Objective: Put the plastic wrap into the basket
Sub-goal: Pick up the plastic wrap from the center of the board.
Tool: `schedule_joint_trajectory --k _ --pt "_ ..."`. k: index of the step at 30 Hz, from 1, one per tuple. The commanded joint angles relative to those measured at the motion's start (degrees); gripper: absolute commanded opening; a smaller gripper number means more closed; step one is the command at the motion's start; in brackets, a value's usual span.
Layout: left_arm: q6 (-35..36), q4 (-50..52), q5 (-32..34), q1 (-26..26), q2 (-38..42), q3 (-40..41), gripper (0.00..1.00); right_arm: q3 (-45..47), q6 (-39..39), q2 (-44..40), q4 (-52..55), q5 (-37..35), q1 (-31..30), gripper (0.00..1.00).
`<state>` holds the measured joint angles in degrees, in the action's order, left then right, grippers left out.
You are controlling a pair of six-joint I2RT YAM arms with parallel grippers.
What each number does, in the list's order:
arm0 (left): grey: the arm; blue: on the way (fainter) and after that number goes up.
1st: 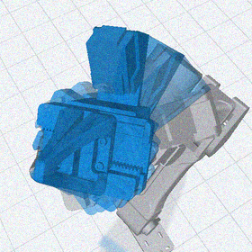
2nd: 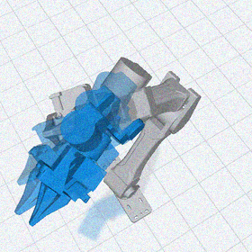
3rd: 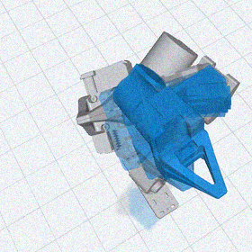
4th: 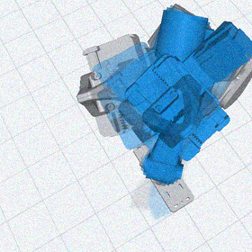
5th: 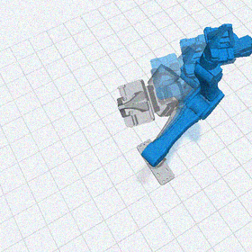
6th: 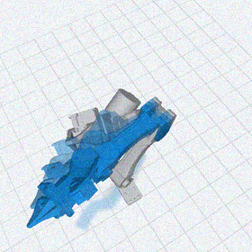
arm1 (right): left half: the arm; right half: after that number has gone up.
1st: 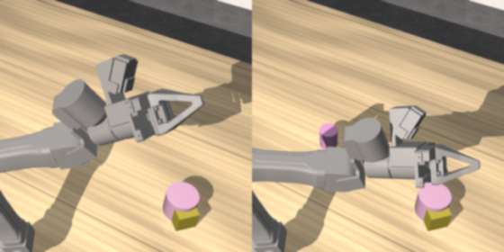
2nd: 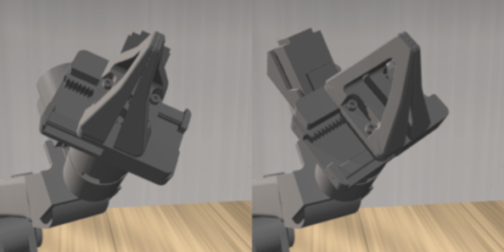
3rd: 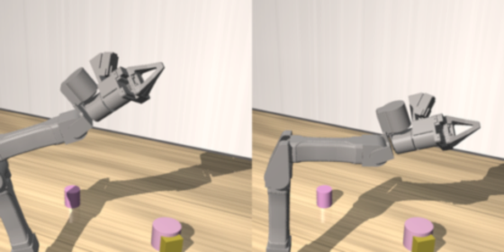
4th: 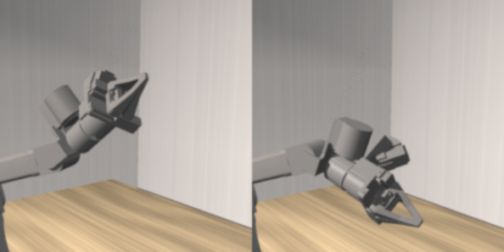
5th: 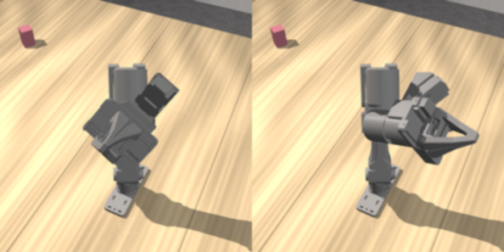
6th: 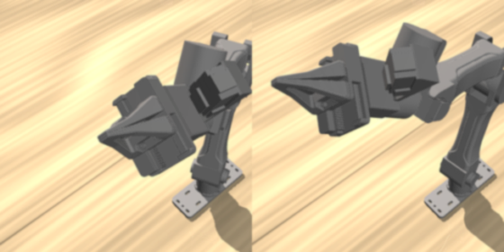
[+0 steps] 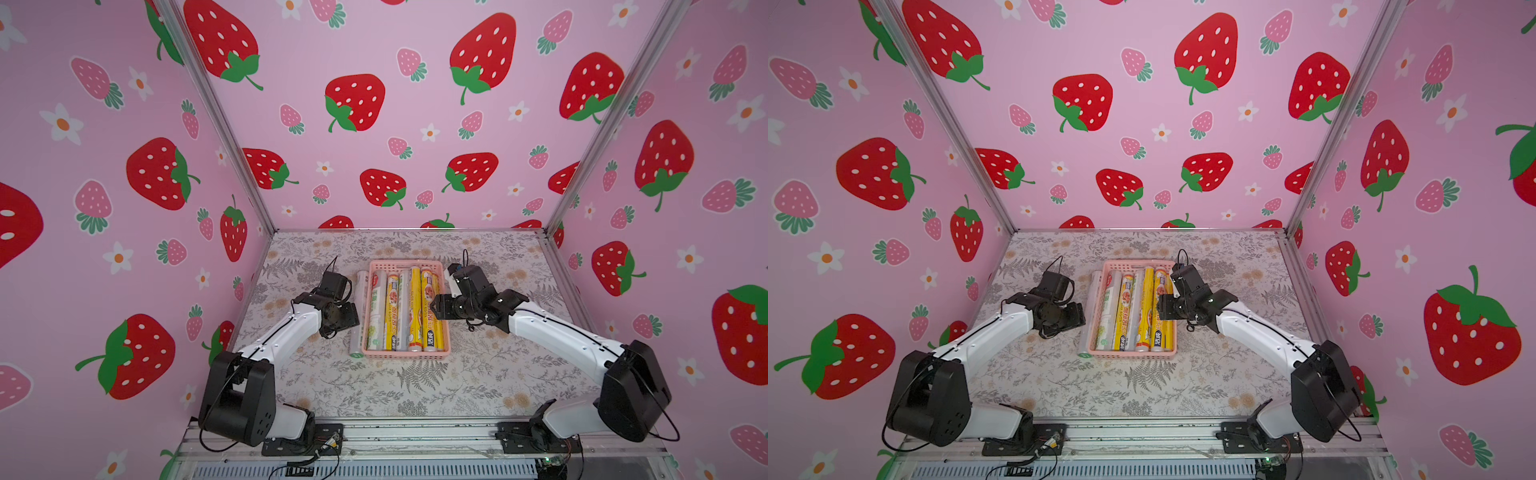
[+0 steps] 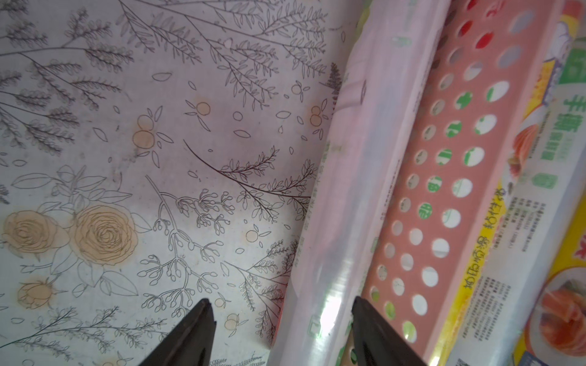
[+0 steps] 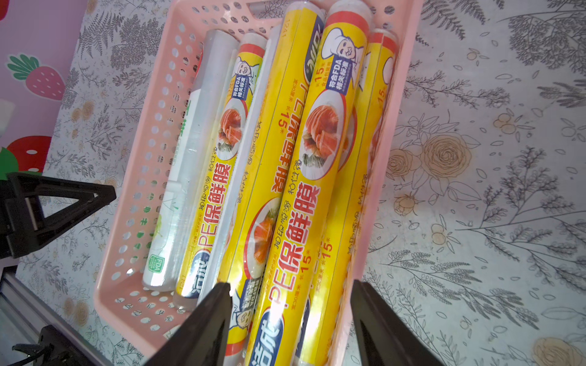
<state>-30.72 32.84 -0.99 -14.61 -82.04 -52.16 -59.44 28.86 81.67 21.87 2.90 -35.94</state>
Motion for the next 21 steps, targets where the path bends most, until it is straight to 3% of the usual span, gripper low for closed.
schedule_joint_trajectory --k 1,12,21 --pt "1.4 -1.6 -1.0 0.3 -2.4 -0.6 0.73 0.9 -0.4 -1.8 1.0 -0.9 0.3 0.65" --pt "1.2 -3.9 -1.9 0.2 -5.8 0.1 0.72 1.9 -0.6 -2.1 1.0 -1.3 0.2 0.65" --pt "1.5 -2.6 1.8 0.2 -10.0 -1.2 0.72 2.2 -0.4 -2.0 1.0 -1.5 0.2 0.65"
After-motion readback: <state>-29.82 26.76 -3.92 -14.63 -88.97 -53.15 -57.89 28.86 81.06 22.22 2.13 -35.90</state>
